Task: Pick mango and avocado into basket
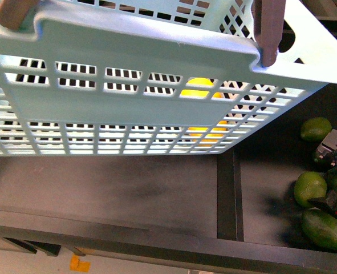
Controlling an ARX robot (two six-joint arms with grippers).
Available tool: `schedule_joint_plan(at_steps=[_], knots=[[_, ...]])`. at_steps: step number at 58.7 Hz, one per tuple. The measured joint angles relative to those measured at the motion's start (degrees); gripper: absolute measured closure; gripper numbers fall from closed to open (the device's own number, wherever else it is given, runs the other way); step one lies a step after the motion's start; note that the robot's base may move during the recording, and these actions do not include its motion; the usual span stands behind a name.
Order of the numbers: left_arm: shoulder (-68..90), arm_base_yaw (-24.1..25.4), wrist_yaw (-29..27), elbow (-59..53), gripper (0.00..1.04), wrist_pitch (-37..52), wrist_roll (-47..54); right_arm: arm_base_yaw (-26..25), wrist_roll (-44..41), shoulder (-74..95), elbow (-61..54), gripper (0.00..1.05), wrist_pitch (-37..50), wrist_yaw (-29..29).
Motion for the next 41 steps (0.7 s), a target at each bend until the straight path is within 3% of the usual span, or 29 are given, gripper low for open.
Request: schedule_joint_plan(at_steps=[41], knots=[[0.0, 0.0, 0.1, 0.0, 0.78, 0.0, -0.1, 2.9, 5.2, 8.0, 8.0, 0.10, -1.3, 2.2]])
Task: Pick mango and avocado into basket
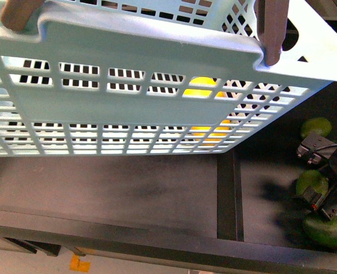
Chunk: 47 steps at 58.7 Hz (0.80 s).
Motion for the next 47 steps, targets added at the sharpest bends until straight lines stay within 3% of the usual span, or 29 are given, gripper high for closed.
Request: schedule_joint_plan(at_steps=[6, 28, 47], knots=[[0.0, 0.0, 0.0, 0.0, 0.78, 0.0, 0.0, 0.2, 0.7, 0.3, 0.1, 0.21, 0.2, 0.0], [0.0, 0.0, 0.0, 0.0, 0.78, 0.0, 0.0, -0.4, 3.9, 0.1, -0.6, 0.23, 2.4, -1.2], [0.0, 0.0, 0.1, 0.0, 0.78, 0.0, 0.0, -5.9, 16.2, -13.2, -8.4, 0.24, 14.3, -10.7]])
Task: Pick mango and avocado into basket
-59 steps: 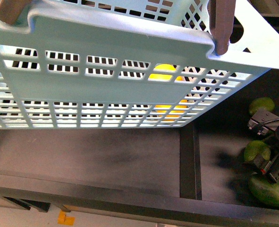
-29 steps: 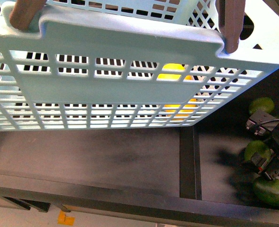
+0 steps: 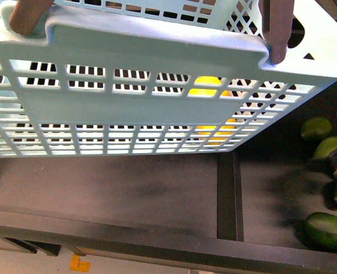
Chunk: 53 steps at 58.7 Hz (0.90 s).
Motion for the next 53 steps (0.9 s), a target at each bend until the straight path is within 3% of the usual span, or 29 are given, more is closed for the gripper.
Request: schedule_joint_plan(at_steps=[8, 19, 34, 53], knots=[[0.0, 0.0, 0.0, 0.0, 0.78, 0.0, 0.0, -2.3, 8.6, -10.6, -6.0, 0.24, 7.5, -4.1], [0.0, 0.0, 0.0, 0.0, 0.78, 0.0, 0.0, -1.4, 22.8, -25.9, -13.8, 0.24, 17.0, -5.9], [0.0, 0.0, 0.0, 0.0, 0.78, 0.0, 0.0, 7.7, 33.0, -39.5, -15.3, 0.24, 19.1, -2.4], [0.0, 0.0, 0.0, 0.0, 0.78, 0.0, 0.0, 23.4, 34.2, -37.5, -9.6, 0.24, 18.7, 5.1]])
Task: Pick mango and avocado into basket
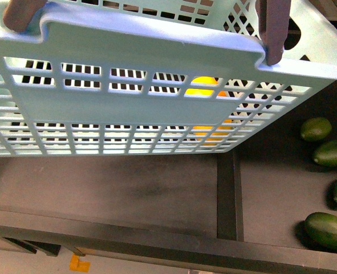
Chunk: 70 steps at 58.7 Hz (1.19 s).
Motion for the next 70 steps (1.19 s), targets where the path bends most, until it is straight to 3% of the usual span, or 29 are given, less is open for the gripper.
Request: schedule_joint_plan(at_steps=[24, 29, 36, 51, 64, 70], knots=[[0.0, 0.0, 0.0, 0.0, 0.78, 0.0, 0.0, 9.7, 0.0, 6.7, 6.6, 0.24, -2.6, 6.4], [0.0, 0.0, 0.0, 0.0, 0.78, 0.0, 0.0, 10.5, 0.2, 7.2, 7.3, 0.24, -2.8, 7.7], [0.0, 0.0, 0.0, 0.0, 0.78, 0.0, 0.0, 10.9, 1.0, 7.3, 7.7, 0.07, -2.8, 8.9], [0.0, 0.0, 0.0, 0.0, 0.78, 0.0, -0.1, 9.9, 5.2, 6.1, 7.5, 0.09, -3.2, 12.2], [0.0, 0.1, -0.2, 0.0, 0.78, 0.0, 0.0, 5.8, 9.6, 0.1, 5.5, 0.09, -5.0, 21.2], [0.0, -0.2, 0.0, 0.0, 0.78, 0.0, 0.1, 5.9, 5.5, -2.4, -0.4, 0.27, 1.3, 32.4]])
